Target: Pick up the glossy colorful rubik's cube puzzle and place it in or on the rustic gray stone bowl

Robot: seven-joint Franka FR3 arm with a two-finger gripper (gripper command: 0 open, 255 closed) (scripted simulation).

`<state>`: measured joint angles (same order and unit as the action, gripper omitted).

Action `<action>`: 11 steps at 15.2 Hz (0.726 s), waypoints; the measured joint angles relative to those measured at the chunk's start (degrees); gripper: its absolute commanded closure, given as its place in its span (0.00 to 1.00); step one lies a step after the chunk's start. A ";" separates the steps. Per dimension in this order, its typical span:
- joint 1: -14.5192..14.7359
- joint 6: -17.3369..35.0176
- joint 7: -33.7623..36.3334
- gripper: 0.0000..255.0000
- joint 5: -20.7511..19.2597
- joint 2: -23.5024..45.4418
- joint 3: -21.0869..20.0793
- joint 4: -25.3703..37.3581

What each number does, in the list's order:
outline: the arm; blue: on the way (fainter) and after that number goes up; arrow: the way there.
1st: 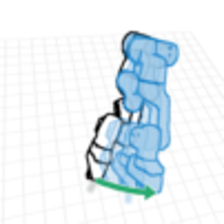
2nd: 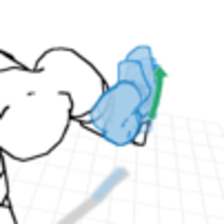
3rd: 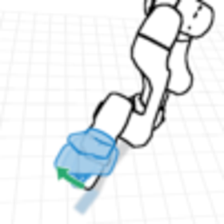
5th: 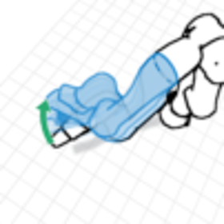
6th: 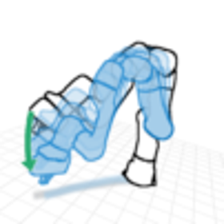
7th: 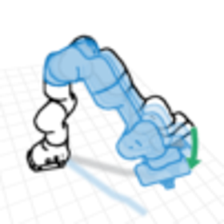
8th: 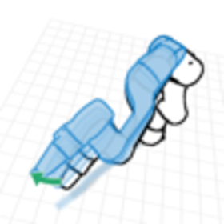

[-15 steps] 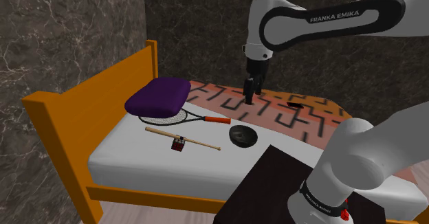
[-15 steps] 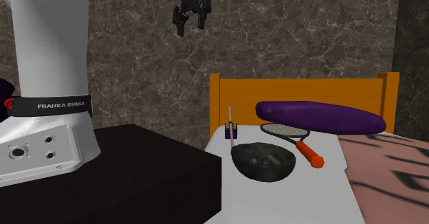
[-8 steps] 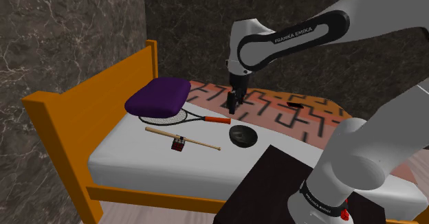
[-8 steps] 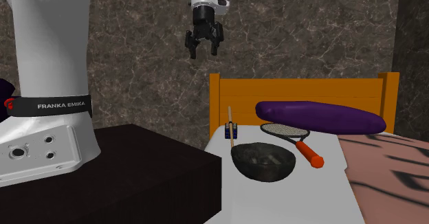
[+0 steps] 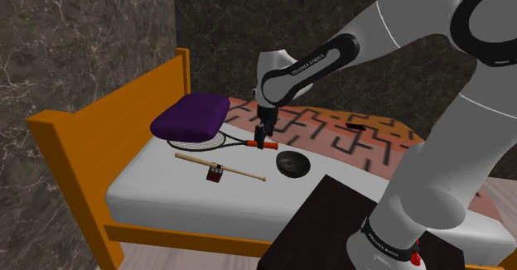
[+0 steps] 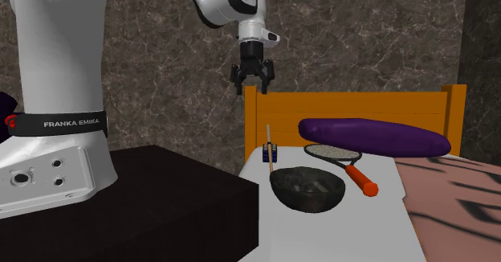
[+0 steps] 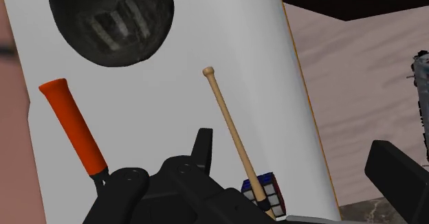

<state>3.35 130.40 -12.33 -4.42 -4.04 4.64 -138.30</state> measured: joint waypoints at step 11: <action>0.22 11.81 -6.97 0.00 4.12 24.70 -2.09 14.51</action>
<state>3.56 142.21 -19.29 -0.30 20.65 2.55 -123.79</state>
